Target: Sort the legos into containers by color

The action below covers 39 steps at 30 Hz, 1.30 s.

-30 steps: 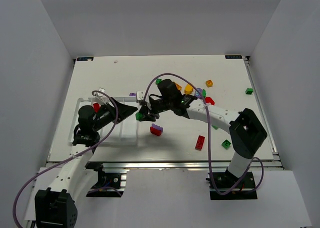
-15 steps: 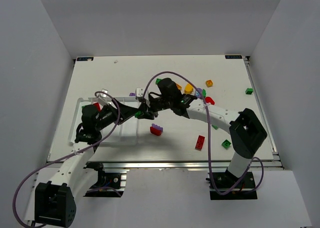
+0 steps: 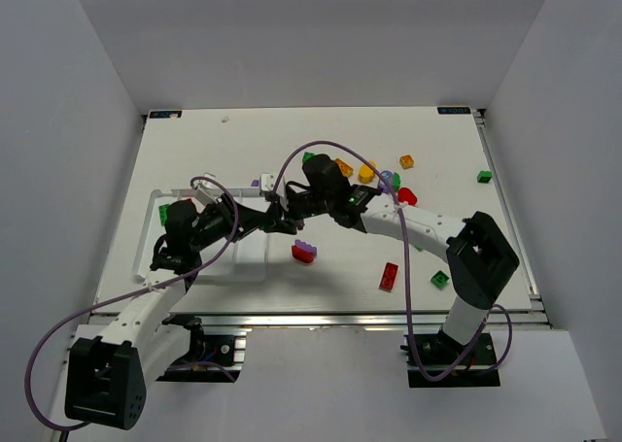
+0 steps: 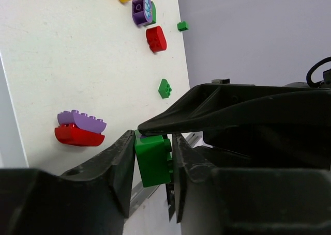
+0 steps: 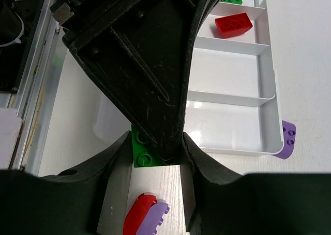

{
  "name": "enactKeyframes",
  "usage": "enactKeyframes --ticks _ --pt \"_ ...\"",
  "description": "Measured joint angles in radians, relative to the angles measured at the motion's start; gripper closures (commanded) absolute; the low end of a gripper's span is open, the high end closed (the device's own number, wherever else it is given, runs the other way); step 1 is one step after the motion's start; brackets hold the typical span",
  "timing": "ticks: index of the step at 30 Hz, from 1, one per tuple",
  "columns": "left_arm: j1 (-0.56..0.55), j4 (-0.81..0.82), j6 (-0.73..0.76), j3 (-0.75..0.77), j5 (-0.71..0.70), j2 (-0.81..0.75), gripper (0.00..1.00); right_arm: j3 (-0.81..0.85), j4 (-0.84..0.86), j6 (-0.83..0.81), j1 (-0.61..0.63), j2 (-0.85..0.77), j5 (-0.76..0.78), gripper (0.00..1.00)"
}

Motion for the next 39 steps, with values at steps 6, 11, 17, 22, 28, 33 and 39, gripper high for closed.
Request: enactKeyframes --ticks 6,11,17,22,28,33,39 --pt "0.000 0.003 0.002 0.000 -0.005 0.005 0.86 0.000 0.000 0.000 0.001 0.000 0.019 0.84" --pt "-0.001 -0.094 0.059 0.048 -0.013 0.006 1.00 -0.001 0.001 0.000 0.003 0.000 0.031 0.45" --pt "-0.002 -0.299 0.200 0.175 -0.066 0.029 1.00 -0.015 0.022 0.013 0.003 -0.013 0.054 0.11" --pt "0.028 -0.454 0.299 0.255 -0.134 0.051 1.00 -0.041 0.022 0.018 -0.008 -0.030 0.076 0.11" --pt "0.223 -0.678 0.448 0.358 -0.296 0.097 1.00 -0.122 0.025 -0.014 -0.035 -0.104 0.133 0.17" --pt "0.425 -0.747 0.525 0.443 -0.503 0.203 1.00 -0.172 -0.016 -0.050 -0.089 -0.172 0.092 1.00" --pt "0.502 -0.729 0.552 0.533 -0.665 0.411 1.00 -0.223 -0.050 -0.031 -0.175 -0.238 0.063 0.99"
